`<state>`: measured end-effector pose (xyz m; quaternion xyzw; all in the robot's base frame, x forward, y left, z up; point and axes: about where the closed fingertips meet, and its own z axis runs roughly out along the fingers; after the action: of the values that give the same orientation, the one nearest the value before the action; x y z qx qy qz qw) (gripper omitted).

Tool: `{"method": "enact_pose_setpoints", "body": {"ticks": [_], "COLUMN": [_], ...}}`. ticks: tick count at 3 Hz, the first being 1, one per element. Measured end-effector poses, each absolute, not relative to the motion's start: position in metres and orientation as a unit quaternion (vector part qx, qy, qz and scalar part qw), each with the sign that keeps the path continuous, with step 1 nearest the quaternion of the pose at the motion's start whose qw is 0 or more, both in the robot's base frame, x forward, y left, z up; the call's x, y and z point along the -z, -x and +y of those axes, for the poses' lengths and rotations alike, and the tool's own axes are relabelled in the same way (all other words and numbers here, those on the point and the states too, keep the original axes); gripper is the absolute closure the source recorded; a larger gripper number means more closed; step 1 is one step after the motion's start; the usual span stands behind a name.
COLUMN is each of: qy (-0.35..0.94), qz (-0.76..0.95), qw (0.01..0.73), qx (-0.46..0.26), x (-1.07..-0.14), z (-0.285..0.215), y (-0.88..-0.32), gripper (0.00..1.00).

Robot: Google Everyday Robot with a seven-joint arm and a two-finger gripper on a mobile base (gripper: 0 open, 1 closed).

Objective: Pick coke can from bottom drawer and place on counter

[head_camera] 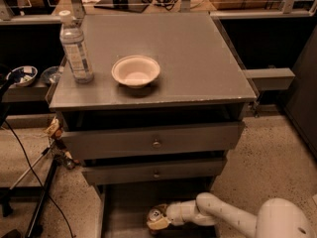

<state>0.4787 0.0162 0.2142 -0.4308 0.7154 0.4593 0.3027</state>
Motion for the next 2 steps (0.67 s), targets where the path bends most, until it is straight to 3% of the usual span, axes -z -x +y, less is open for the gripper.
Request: {"method": "enact_pose_setpoints", "body": {"ticks": [2], "qy": [0.436], "qz": [0.704], "qw": [0.344], "qx": [-0.442], "x": [-0.255], "z": [0.003], "y": [-0.484], "gripper": [1.00]}}
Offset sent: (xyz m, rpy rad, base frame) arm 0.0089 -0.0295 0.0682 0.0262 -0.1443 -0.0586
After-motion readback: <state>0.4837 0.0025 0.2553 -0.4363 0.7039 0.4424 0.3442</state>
